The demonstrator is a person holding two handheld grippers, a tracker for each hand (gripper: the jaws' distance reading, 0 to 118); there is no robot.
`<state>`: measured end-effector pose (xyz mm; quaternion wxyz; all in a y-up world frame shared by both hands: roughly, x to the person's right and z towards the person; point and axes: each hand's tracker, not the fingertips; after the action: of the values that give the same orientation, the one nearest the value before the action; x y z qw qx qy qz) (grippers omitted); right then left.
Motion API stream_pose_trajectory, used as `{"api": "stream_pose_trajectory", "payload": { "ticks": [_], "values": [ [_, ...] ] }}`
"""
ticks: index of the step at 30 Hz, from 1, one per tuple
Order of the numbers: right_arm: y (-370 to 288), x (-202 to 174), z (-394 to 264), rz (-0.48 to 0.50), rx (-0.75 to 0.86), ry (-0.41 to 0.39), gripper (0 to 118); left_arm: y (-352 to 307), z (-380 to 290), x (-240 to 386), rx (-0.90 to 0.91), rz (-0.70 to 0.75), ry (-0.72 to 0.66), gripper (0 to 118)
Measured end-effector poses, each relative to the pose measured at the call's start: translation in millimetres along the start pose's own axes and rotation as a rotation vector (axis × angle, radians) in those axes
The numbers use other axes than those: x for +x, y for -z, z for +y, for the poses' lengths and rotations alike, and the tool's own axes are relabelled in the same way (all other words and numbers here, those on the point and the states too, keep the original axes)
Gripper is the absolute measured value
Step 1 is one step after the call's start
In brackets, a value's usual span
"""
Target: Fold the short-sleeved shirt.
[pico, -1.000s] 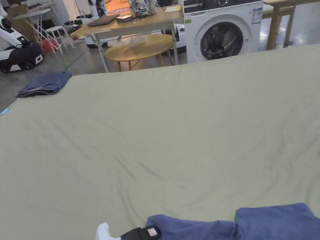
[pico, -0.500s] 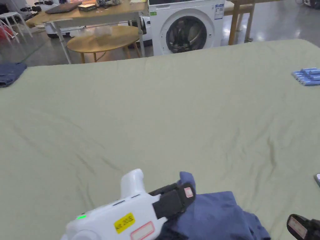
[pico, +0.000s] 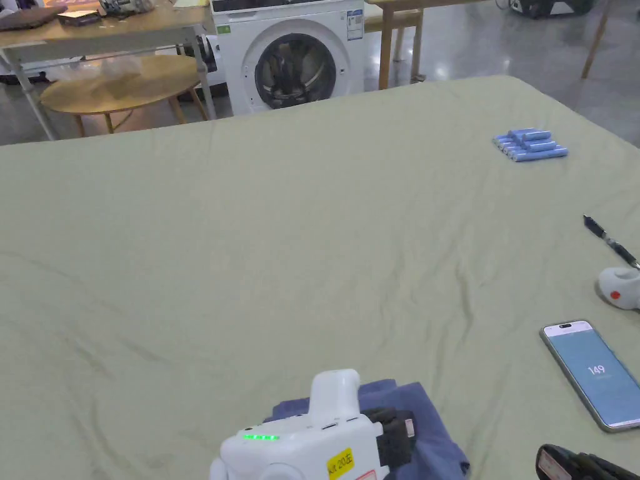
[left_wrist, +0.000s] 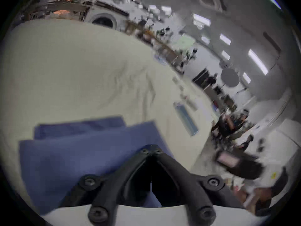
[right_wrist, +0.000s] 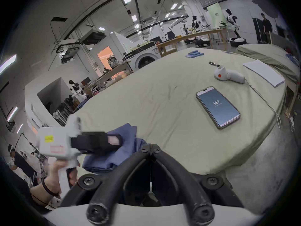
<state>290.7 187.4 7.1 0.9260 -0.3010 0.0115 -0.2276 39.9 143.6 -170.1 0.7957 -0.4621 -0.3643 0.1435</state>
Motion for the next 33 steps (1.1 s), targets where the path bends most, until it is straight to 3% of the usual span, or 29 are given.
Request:
{"api": "stream_pose_trajectory", "payload": {
  "ticks": [3,4,5,6,9,10,11,14,15,19,21,25,26,27,28,29,31,33],
  "values": [
    [12.2,-10.3,1.9,0.031,-0.040,-0.022,0,19.2,-9.5,-12.9,-0.055,-0.036,-0.075,0],
    [20.4,-15.2,3.4,0.049,-0.070,-0.048,0,10.7,-8.1,-15.7,0.010,-0.097,-0.131,22],
    [28.1,-19.9,4.8,0.056,-0.088,-0.080,0,-3.1,-8.1,-20.3,0.065,-0.153,-0.182,55],
    [38.7,-26.0,5.8,0.058,-0.099,-0.112,0,-17.2,-6.6,-25.4,0.140,-0.200,-0.244,55],
    [78.1,-45.1,12.6,0.148,-0.180,-0.157,0,-62.6,7.7,-46.5,0.181,-0.167,-0.413,96],
    [93.6,-51.9,13.1,0.160,-0.217,-0.182,0,-80.8,9.4,-54.5,0.243,-0.173,-0.407,98],
    [107.5,-56.7,13.5,0.149,-0.250,-0.204,0,-95.3,10.5,-61.0,0.260,-0.136,-0.389,98],
    [150.4,-60.7,4.1,-0.014,-0.415,-0.257,0,-128.6,5.8,-83.7,0.286,0.034,-0.359,98],
    [156.1,-56.4,1.2,-0.001,-0.408,-0.260,0,-134.3,1.2,-93.4,0.294,0.074,-0.347,98],
    [144.0,-57.7,-0.7,0.011,-0.354,-0.248,0,-129.6,-24.1,-124.4,0.261,-0.125,-0.422,98],
    [145.2,-57.7,-1.3,0.008,-0.349,-0.257,0,-114.0,-34.5,-124.2,0.191,-0.159,-0.434,98],
    [143.9,-51.3,0.1,0.027,-0.351,-0.193,0,-74.0,-53.7,-134.4,0.071,-0.140,-0.395,97],
    [144.2,-51.6,-0.5,0.028,-0.352,-0.190,0,-71.9,-53.8,-132.4,0.117,-0.192,-0.397,92],
    [142.1,-51.1,0.0,0.030,-0.346,-0.190,0,-70.0,-51.4,-129.1,0.134,-0.217,-0.419,75],
    [139.8,-51.5,0.8,0.031,-0.342,-0.186,0,-66.0,-47.9,-124.6,0.107,-0.251,-0.438,45],
    [138.2,-52.3,1.8,0.028,-0.340,-0.183,0,-61.8,-43.8,-117.7,0.089,-0.193,-0.427,35],
    [131.1,-54.0,4.8,0.022,-0.333,-0.182,0,-61.2,-42.9,-116.2,0.074,-0.127,-0.390,34],
    [121.0,-53.6,9.0,0.061,-0.305,-0.144,0,-76.7,-40.3,-126.6,0.110,-0.224,-0.457,33]
  ]
}}
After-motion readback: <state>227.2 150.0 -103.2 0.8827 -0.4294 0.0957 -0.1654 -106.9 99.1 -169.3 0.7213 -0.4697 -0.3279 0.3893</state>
